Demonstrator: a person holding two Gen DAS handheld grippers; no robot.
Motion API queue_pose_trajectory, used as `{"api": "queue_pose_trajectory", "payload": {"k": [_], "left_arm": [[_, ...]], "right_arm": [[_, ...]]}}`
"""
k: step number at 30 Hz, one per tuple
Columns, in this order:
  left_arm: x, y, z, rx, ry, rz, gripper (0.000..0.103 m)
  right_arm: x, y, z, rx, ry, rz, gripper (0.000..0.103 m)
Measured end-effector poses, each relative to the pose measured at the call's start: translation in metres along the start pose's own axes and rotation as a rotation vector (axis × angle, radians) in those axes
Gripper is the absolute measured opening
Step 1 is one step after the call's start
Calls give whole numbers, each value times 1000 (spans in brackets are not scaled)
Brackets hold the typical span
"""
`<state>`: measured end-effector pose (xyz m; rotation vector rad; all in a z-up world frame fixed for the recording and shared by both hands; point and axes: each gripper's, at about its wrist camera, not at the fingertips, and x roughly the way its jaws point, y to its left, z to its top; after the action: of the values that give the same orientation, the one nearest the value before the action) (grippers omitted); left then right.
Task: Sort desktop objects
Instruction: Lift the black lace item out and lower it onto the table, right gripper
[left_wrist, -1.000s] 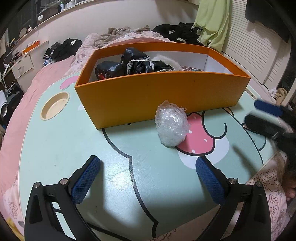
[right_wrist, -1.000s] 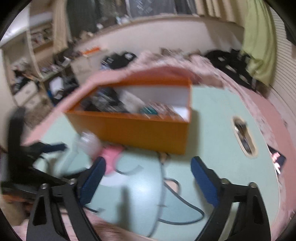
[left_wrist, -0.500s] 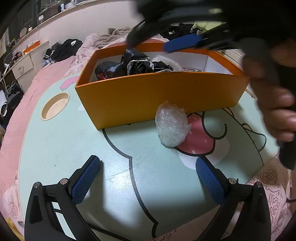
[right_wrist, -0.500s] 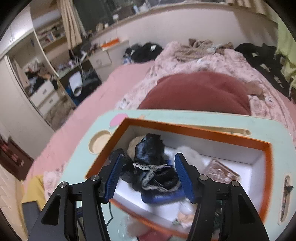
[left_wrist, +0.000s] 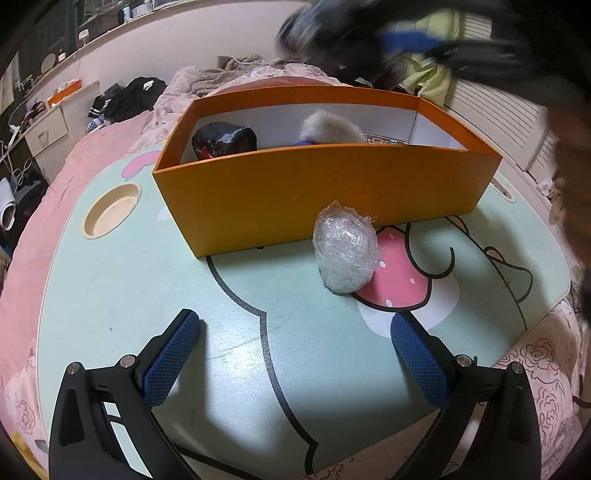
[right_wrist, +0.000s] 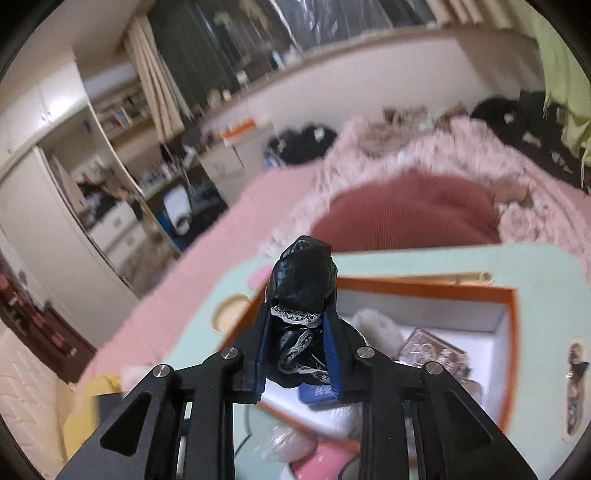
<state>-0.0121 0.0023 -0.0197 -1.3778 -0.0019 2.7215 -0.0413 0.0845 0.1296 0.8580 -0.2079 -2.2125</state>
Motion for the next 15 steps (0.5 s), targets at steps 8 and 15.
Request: {"api": "queue_pose_trajectory", "payload": {"k": [8, 15], "left_arm": [[2, 1, 0, 0, -1, 0, 103], [-1, 1, -1, 0, -1, -1, 103]], "right_arm": [[-28, -13, -65, -20, 125, -125, 26], [-2, -35, -102, -11, 173, -216, 51]]}}
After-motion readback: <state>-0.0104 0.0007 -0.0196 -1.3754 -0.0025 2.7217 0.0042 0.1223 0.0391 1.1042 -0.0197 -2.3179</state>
